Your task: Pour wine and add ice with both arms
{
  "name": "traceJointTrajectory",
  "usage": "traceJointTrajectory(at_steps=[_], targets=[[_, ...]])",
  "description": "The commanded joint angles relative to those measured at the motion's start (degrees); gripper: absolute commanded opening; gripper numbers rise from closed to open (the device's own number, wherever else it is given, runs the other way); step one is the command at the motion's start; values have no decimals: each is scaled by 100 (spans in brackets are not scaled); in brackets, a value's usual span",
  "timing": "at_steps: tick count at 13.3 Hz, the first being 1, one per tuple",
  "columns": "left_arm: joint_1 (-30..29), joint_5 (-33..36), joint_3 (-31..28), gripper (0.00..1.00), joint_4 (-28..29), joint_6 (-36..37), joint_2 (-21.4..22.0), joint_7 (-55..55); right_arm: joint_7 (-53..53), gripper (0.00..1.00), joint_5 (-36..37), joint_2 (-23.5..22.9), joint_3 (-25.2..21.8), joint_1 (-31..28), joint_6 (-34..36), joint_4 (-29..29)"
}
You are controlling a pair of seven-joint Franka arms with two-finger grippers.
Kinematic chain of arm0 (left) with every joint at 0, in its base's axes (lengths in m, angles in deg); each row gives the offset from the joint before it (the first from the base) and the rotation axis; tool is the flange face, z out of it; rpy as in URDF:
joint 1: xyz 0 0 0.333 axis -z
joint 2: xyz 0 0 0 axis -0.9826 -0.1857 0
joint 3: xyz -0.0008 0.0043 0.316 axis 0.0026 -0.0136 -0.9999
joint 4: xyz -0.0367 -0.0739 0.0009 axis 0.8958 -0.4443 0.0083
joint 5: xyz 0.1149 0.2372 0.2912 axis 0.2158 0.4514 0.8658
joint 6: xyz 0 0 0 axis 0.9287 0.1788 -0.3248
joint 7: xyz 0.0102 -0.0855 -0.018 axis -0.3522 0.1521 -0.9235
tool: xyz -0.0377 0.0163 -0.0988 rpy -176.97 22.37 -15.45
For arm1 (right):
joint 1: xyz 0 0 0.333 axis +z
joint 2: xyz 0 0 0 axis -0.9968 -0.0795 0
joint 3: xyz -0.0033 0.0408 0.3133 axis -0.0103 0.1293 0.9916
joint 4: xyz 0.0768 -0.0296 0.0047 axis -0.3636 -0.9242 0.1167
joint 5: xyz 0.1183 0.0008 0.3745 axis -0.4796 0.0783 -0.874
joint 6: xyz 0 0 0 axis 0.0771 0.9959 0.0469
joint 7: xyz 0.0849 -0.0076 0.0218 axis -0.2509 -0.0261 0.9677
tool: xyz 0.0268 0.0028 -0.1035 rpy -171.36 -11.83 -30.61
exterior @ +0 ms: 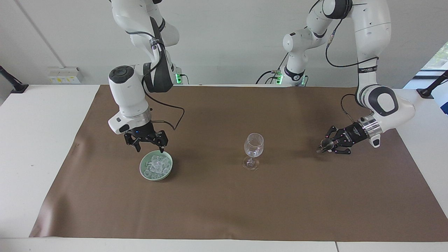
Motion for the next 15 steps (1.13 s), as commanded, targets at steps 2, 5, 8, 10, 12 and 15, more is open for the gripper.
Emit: traceJointTrajectory(at_steps=[2,5,8,10,12,15], targets=[[-214,-360,99,0,-174,284,-262,247,-101,100,-38,-262,6,-29,-229,28],[-346,-369,186,0,-297,574,-420,652,-250,100,-38,-429,6,-47,-396,28],[-495,-448,292,0,-288,645,-543,924,-540,100,-38,-456,6,-29,-397,37],[-618,-457,424,0,-323,654,-640,1074,-629,94,-38,-482,15,-29,-388,28],[-715,-457,450,0,-393,654,-728,1075,-918,89,-38,-552,15,-12,-405,28],[-846,-457,503,0,-394,654,-772,1075,-901,81,-38,-561,6,-20,-405,28]])
